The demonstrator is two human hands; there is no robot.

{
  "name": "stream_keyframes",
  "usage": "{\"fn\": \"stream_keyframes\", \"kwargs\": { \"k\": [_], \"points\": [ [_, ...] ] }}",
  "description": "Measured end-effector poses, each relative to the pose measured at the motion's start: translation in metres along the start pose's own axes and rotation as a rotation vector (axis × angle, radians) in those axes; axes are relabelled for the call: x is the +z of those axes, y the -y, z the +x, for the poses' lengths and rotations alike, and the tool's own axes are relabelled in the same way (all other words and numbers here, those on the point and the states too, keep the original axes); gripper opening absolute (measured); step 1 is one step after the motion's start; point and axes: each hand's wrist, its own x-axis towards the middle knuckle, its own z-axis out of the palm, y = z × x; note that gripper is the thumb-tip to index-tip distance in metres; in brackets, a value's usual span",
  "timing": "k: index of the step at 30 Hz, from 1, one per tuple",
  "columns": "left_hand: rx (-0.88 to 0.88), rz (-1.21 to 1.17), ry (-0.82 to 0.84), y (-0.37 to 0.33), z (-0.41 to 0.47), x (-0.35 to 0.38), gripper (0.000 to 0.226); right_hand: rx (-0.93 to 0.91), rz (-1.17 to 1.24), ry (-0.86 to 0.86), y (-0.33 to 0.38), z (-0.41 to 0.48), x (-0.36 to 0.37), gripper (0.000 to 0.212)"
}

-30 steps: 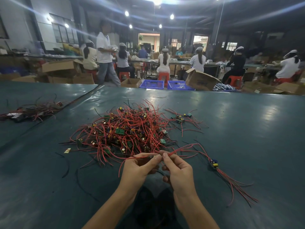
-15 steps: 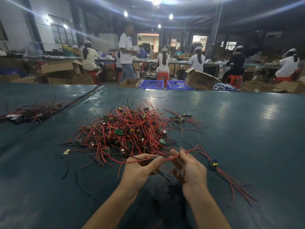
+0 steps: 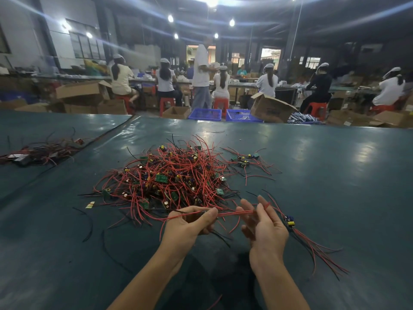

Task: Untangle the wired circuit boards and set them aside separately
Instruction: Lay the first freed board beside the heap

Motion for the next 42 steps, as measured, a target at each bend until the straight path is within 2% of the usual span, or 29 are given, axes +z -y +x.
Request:
{"fn": "stream_keyframes", "kwargs": {
  "k": [10, 15, 19, 21, 24, 29, 32, 37, 40, 42],
  "points": [
    [-0.01, -0.051, -0.007, -0.001, 0.002, -0.004, 0.033, 0.025, 0.082, 0.011, 0.005, -0.002, -0.002, 0.016],
    [-0.01, -0.183, -0.055, -0.002, 0.003, -0.001, 0.028, 0.031, 0.158, 0.11, 0.009, -0.001, -0.008, 0.014],
    [-0.049, -0.44, 0.005, -0.008, 0.004, -0.008, 0.035, 0.146, 0.259, 0.258, 0.012, 0.001, -0.015, 0.055],
    [-0.103, -0.516, 0.092, -0.011, 0.004, -0.011, 0.039, 0.176, 0.214, 0.299, 0.01, 0.0, -0.013, 0.065],
    [-0.136, -0.506, 0.205, -0.013, 0.004, -0.01, 0.043, 0.149, -0.013, 0.375, 0.003, -0.005, -0.001, 0.057],
    [-0.157, -0.191, 0.234, -0.011, 0.002, -0.005, 0.051, 0.129, -0.294, 0.56, -0.01, -0.019, 0.007, 0.047],
    [-0.158, -0.053, 0.294, -0.01, 0.004, -0.009, 0.059, 0.167, -0.318, 0.59, -0.008, -0.021, 0.005, 0.039],
    [-0.198, -0.028, 0.296, -0.004, 0.004, -0.013, 0.07, 0.235, -0.293, 0.575, -0.006, -0.024, 0.005, 0.033],
    [-0.176, -0.057, 0.257, -0.001, 0.006, -0.011, 0.052, 0.235, -0.229, 0.532, -0.005, -0.025, 0.006, 0.021],
    [-0.171, -0.117, 0.224, 0.002, 0.006, -0.009, 0.036, 0.221, -0.169, 0.481, -0.005, -0.024, 0.007, 0.022]
  ]
}}
